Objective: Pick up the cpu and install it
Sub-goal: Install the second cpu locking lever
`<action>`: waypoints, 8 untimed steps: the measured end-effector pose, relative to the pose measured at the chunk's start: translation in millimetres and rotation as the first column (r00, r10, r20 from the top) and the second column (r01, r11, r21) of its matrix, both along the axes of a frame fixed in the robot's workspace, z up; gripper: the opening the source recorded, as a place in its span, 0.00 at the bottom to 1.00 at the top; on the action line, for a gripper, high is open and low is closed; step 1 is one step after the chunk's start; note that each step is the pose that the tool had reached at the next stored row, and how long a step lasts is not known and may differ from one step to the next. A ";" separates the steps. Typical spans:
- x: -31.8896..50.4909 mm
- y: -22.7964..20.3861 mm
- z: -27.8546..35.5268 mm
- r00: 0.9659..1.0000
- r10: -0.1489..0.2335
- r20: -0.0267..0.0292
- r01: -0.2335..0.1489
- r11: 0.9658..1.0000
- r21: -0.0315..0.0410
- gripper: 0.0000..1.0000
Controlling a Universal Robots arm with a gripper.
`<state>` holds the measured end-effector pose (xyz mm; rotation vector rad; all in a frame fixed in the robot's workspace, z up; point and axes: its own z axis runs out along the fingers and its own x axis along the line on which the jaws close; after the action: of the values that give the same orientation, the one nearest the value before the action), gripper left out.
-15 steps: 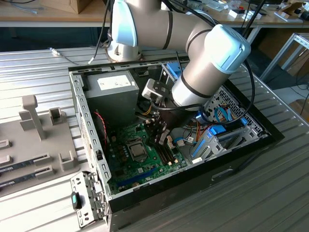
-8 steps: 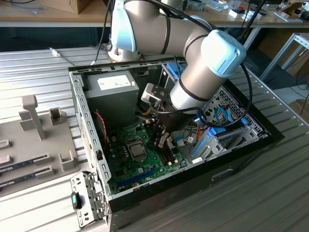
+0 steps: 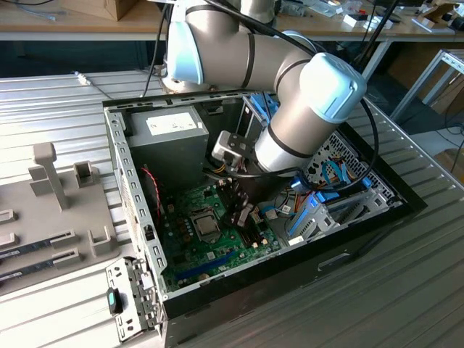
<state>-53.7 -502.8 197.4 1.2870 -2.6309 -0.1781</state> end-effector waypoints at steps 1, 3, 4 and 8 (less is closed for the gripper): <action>0.1 0.0 -0.7 1.000 0.001 0.000 -0.001 1.000 0.000 0.11; 0.3 -0.1 -2.2 1.000 0.004 0.000 -0.004 1.000 -0.001 0.11; 0.5 -0.1 -2.5 1.000 0.005 0.000 -0.005 1.000 -0.001 0.11; 0.7 0.0 -2.9 1.000 0.008 0.000 -0.008 1.000 -0.001 0.11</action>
<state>-53.0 -502.9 194.5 1.2975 -2.6250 -0.1758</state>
